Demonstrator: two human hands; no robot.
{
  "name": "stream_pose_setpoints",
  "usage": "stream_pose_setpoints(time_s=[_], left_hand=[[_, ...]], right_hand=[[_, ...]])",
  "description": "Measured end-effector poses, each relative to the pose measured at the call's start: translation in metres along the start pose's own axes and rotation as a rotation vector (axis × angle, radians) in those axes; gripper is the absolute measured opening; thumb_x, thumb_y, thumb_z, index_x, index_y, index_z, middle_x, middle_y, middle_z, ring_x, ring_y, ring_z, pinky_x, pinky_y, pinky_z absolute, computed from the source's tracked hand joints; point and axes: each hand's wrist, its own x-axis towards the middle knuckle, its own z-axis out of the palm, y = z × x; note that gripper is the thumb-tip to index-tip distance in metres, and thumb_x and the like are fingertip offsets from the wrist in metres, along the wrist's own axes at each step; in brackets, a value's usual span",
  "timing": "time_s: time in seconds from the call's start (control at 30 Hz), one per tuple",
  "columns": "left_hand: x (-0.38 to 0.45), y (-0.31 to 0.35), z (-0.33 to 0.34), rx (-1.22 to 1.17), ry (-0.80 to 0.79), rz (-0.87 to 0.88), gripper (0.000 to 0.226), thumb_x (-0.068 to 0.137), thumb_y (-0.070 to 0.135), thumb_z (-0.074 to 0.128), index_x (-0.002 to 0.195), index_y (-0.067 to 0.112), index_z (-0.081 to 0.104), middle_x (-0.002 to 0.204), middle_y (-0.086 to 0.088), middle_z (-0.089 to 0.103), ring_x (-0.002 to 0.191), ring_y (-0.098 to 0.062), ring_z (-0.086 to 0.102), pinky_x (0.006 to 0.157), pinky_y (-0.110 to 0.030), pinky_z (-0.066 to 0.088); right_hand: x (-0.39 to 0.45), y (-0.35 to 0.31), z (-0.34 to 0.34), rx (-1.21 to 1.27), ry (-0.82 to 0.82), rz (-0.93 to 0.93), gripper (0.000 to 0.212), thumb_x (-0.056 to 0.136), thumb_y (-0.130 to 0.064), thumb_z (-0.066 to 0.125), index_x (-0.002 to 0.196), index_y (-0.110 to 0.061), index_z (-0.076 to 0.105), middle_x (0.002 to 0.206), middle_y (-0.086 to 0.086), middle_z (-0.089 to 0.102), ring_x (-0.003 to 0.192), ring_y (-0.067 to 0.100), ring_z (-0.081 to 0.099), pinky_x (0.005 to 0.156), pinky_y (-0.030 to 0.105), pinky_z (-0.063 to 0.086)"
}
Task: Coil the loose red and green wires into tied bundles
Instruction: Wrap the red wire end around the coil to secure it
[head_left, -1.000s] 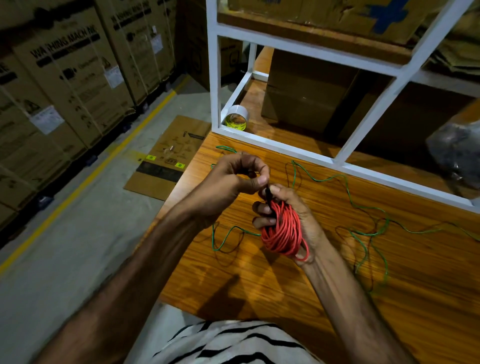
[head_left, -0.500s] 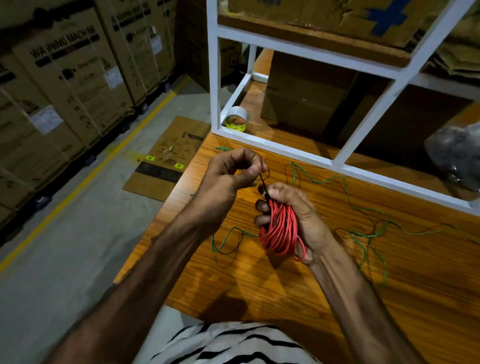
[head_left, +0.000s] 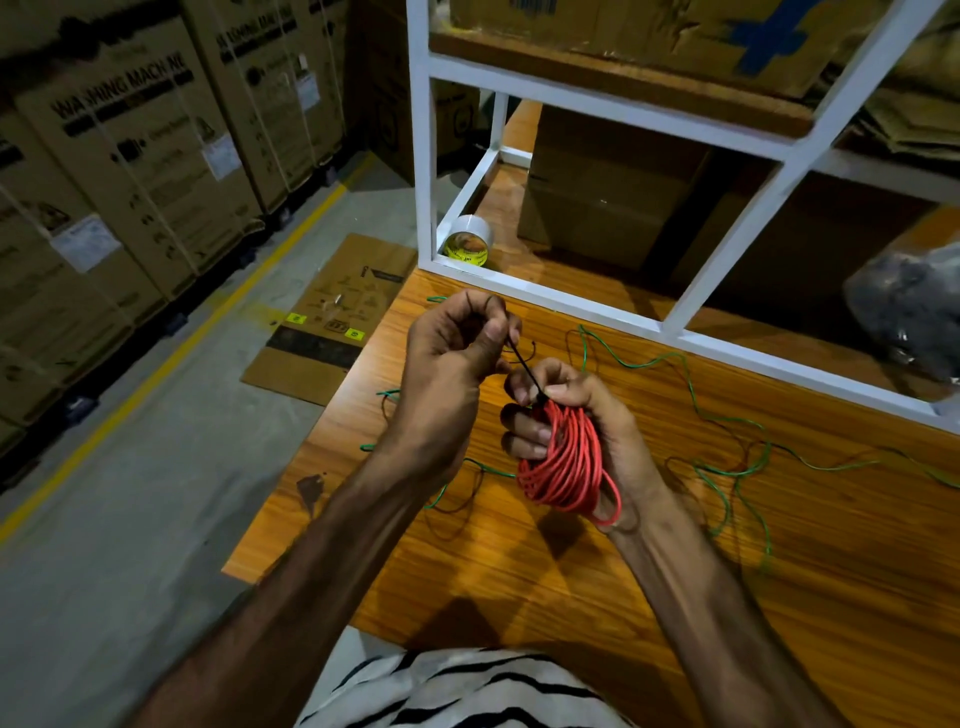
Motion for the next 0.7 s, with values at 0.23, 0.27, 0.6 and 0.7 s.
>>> stream_pose_setpoints(time_s=[0.23, 0.27, 0.6, 0.7], left_hand=[[-0.005, -0.009, 0.0, -0.046, 0.059, -0.011, 0.011, 0.099, 0.009, 0.055, 0.088, 0.011, 0.055, 0.085, -0.002, 0.057, 0.079, -0.013, 0.051, 0.072, -0.034, 0.041], [-0.005, -0.009, -0.001, -0.042, 0.055, -0.026, 0.012, 0.099, 0.008, 0.055, 0.088, 0.011, 0.055, 0.085, -0.001, 0.058, 0.08, -0.012, 0.053, 0.072, -0.033, 0.042], [-0.022, -0.008, 0.005, -0.022, 0.092, -0.126, 0.012, 0.094, 0.015, 0.069, 0.099, 0.005, 0.065, 0.087, -0.002, 0.066, 0.088, -0.015, 0.064, 0.075, -0.037, 0.054], [-0.028, -0.015, 0.009, 0.115, 0.097, -0.089, 0.026, 0.084, 0.03, 0.077, 0.094, 0.006, 0.073, 0.089, -0.007, 0.074, 0.089, -0.024, 0.07, 0.08, -0.046, 0.059]], right_hand=[[-0.002, -0.008, -0.005, -0.272, 0.08, -0.056, 0.017, 0.077, -0.016, 0.07, 0.087, -0.008, 0.059, 0.081, 0.011, 0.056, 0.067, 0.015, 0.055, 0.06, 0.025, 0.051], [-0.002, -0.01, -0.006, -0.334, 0.117, -0.069, 0.013, 0.077, -0.016, 0.066, 0.085, -0.008, 0.059, 0.078, 0.011, 0.057, 0.067, 0.015, 0.055, 0.06, 0.026, 0.05], [-0.007, -0.01, -0.015, -0.977, 0.291, -0.376, 0.007, 0.084, -0.008, 0.074, 0.082, -0.011, 0.068, 0.073, -0.009, 0.066, 0.066, 0.003, 0.059, 0.06, 0.018, 0.047], [-0.01, -0.009, -0.011, -1.034, 0.313, -0.433, 0.013, 0.088, 0.006, 0.072, 0.085, -0.006, 0.067, 0.073, -0.013, 0.071, 0.065, -0.003, 0.064, 0.06, 0.013, 0.048]])
